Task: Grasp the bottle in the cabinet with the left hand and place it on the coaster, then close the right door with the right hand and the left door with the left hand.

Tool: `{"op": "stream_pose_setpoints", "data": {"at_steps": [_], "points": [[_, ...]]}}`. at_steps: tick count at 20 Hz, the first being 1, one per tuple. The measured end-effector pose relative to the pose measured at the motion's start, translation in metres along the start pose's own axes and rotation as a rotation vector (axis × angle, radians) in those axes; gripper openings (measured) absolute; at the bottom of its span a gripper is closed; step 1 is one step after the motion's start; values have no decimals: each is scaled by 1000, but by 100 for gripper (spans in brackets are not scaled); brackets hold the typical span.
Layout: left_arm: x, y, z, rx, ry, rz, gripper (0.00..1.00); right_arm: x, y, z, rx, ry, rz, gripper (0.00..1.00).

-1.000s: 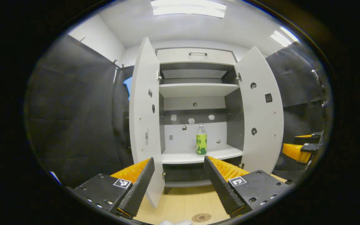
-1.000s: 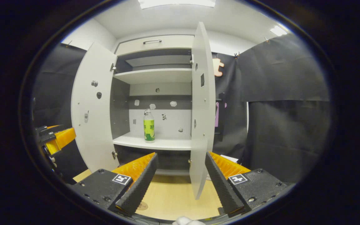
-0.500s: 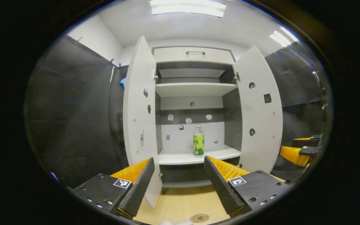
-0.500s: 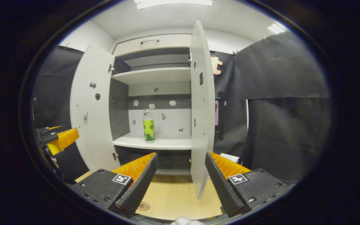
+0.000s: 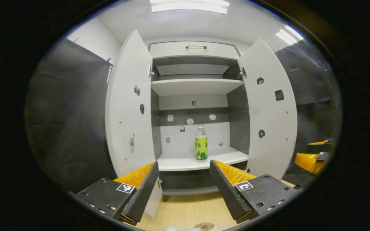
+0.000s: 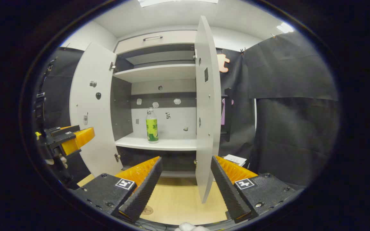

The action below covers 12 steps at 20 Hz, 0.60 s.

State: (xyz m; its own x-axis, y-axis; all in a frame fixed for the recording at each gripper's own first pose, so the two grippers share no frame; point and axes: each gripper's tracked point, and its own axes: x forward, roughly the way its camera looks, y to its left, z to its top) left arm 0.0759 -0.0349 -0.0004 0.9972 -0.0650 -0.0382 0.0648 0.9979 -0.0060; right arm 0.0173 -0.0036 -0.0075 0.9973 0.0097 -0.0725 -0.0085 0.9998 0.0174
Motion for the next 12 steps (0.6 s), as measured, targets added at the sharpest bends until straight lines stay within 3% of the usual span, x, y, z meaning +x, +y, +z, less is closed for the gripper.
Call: {"op": "stream_pose_setpoints", "data": {"at_steps": [8,12], "points": [[124,-28,25,-25,-50,-70,97,-3,2,8,-18,22,-12,99],[196,-43,30,-29,-51,-67,98,-6,-3,6,-26,53,-32,99]]}}
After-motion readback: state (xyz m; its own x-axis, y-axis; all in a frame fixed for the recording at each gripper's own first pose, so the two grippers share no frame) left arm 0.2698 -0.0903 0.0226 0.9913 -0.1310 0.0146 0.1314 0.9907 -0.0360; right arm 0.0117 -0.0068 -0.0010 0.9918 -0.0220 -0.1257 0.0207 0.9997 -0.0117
